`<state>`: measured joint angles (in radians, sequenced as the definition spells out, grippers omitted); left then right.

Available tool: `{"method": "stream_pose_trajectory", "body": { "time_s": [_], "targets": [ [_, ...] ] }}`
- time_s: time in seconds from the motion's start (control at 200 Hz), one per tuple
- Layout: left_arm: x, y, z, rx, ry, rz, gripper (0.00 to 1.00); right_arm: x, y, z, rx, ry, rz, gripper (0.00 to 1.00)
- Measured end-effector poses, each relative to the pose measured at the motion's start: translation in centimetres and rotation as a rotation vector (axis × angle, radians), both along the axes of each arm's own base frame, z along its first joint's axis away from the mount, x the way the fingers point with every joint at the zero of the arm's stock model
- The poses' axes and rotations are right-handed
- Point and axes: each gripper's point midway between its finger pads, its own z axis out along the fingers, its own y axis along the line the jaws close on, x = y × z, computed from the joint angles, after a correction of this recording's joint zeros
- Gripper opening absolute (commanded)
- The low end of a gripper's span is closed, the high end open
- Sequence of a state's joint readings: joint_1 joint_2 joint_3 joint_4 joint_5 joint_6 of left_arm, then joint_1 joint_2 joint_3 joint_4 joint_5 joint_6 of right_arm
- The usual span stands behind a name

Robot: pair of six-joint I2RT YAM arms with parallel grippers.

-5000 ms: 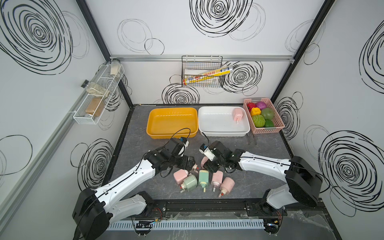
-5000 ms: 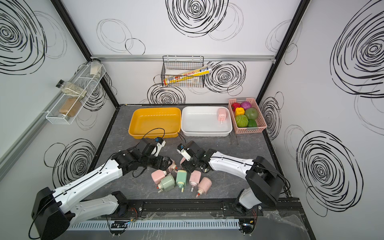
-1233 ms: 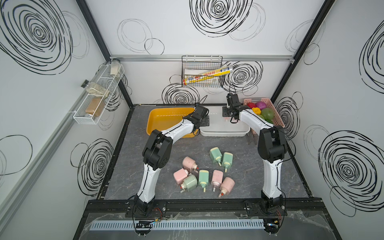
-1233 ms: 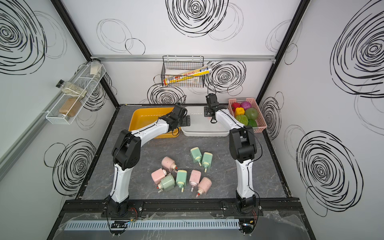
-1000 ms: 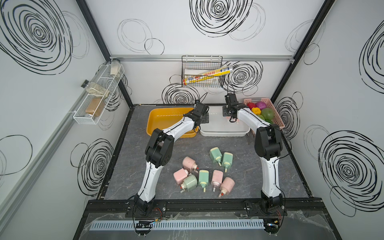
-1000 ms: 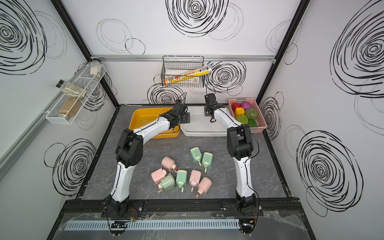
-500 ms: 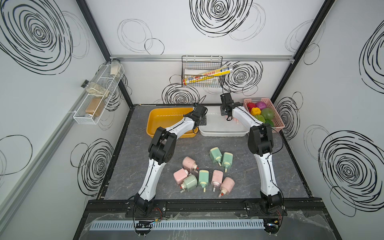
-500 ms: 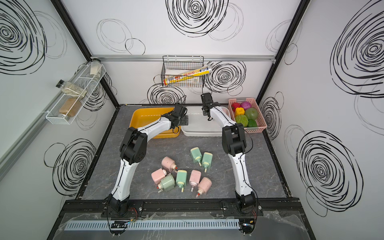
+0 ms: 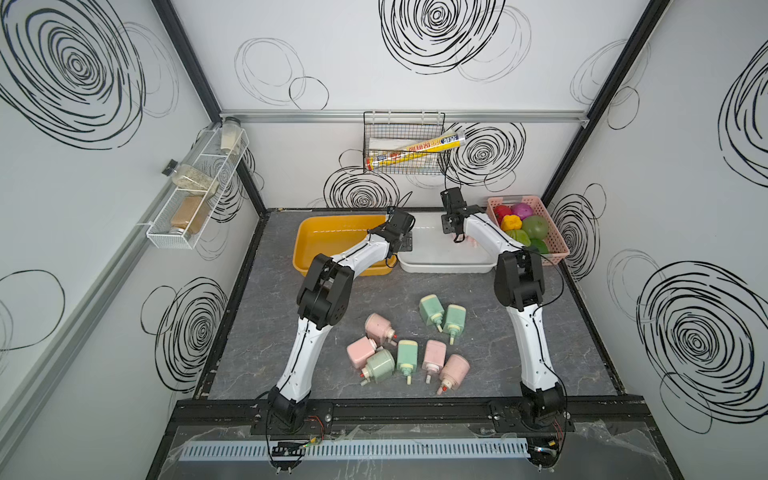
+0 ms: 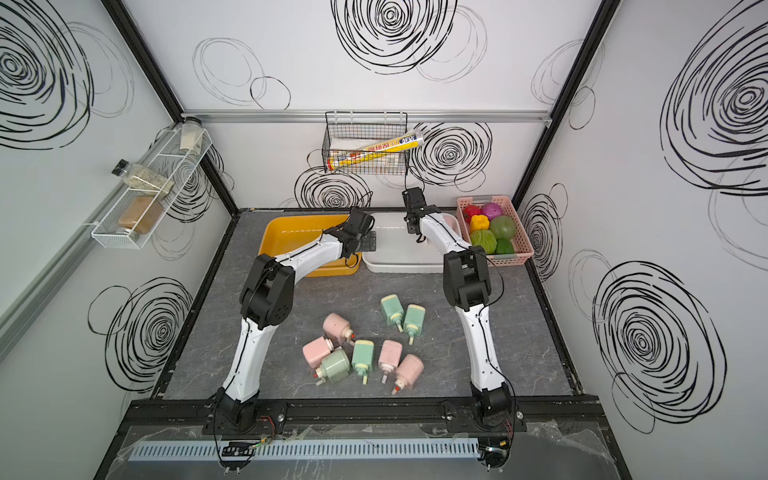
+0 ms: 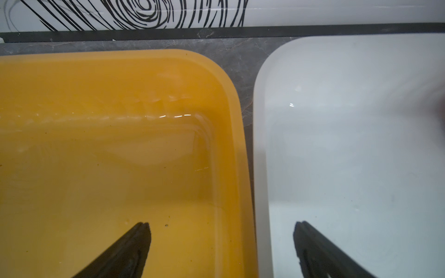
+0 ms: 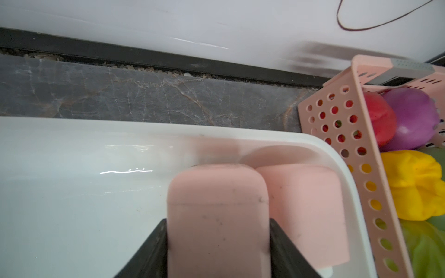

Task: Place the pencil sharpeners by color into the storage box
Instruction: Place the pencil sharpener in the storage box.

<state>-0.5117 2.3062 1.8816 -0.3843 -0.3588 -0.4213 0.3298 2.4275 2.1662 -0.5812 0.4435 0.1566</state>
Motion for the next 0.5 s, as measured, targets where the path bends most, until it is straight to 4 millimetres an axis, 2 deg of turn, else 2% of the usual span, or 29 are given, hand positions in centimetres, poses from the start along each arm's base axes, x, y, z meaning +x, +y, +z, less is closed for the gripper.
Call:
{"method": "stream_pose_trajectory", "body": {
  "time_s": [0.165,0.5],
  "targets": [
    [-0.19,0.14,-0.19,0.008,0.009,0.002,0.99,-0.24,0.0,-0.35,0.008,0.014,-0.005,0.52],
    [-0.19,0.14,-0.19,0.008,0.01,0.002,0.99,-0.22,-0.31,-0.39,0.012,0.003,-0.039,0.65]
  ]
}}
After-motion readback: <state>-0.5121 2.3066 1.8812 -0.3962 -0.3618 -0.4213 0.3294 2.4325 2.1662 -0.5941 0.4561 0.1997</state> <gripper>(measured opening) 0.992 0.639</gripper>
